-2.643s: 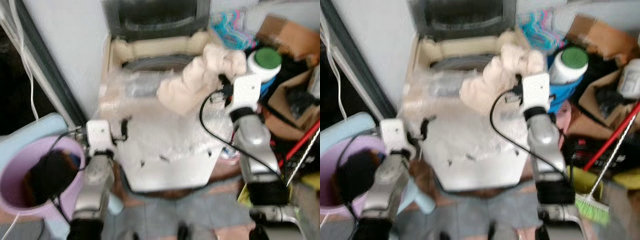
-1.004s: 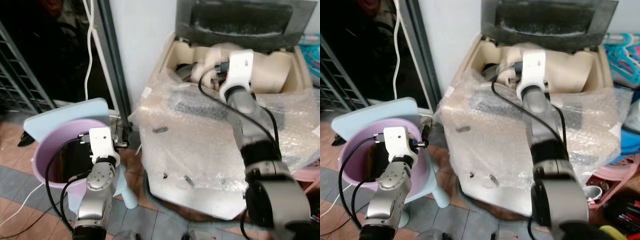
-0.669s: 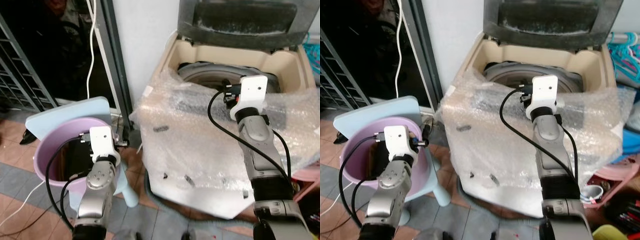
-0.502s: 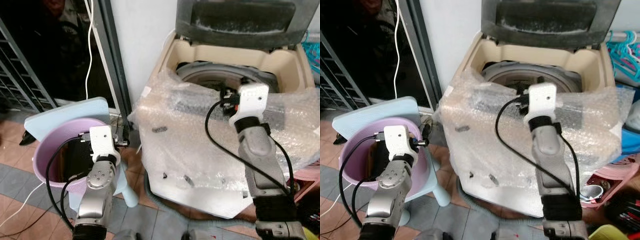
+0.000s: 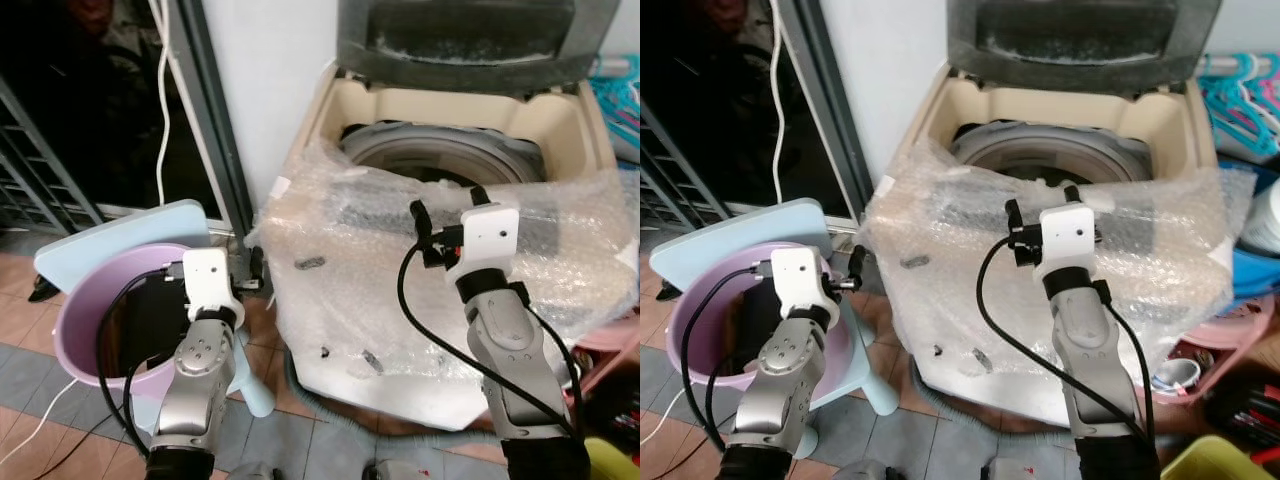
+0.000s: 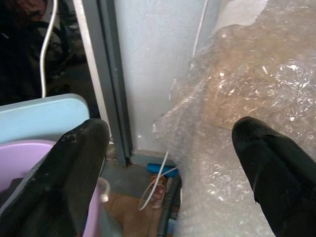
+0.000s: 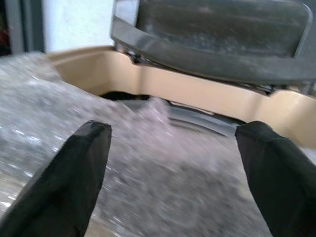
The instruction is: Clothes washing
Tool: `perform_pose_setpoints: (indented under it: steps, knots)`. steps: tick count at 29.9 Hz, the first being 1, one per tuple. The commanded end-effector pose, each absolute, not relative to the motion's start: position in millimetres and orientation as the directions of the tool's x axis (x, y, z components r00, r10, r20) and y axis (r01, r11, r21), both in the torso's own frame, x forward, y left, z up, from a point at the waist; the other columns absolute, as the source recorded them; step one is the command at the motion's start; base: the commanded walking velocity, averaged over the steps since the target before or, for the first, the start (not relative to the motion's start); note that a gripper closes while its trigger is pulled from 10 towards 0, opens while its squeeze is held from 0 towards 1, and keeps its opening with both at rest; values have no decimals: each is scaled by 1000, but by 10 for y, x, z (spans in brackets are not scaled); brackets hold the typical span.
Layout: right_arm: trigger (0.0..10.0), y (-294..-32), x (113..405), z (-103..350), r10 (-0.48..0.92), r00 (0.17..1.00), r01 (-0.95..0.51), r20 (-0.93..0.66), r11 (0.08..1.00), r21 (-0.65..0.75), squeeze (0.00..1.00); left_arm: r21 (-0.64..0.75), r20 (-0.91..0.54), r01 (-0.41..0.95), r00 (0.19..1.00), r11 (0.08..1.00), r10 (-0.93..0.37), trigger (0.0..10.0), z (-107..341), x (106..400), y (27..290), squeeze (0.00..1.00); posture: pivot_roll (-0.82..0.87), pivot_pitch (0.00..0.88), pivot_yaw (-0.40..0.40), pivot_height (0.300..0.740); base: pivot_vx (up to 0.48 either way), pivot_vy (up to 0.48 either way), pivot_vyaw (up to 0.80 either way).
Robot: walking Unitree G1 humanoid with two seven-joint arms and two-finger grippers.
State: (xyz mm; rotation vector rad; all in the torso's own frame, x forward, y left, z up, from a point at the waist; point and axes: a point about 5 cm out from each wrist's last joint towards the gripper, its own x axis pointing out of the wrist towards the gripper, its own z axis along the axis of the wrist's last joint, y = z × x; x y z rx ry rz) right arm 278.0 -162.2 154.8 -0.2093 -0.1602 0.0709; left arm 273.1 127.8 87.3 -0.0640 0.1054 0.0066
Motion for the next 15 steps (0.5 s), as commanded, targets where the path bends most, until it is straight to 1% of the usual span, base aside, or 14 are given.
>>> perform_pose_setpoints:
  steps: [1,3,4,5,15]
  knots:
    - [10000,-1621,2788,1587,74,986,-48,148,984,-173,616,-73,-107,-7,994,997,-1,10000,886,2745,1271,0,-82,0,74,740,0,0,-575]
    - [10000,-1619,2791,1591,69,987,-47,143,987,-155,616,-73,-107,-7,994,997,-1,10000,886,2745,1270,0,-82,0,74,740,0,0,-575]
    - [10000,-1611,2793,1600,73,987,-50,146,986,-160,290,-73,-107,-8,994,997,0,10000,885,2746,1270,0,-83,0,74,740,-240,0,-631]
    - [10000,-1600,2793,1601,79,986,-53,148,984,-171,0,-73,-107,-8,994,997,1,10000,884,2746,1271,0,-83,0,74,740,0,0,-763]
    - [10000,-1612,2794,1602,73,988,-50,135,986,-161,0,-74,-109,-7,994,997,-2,10000,881,2751,1270,0,-88,0,76,740,0,0,-794]
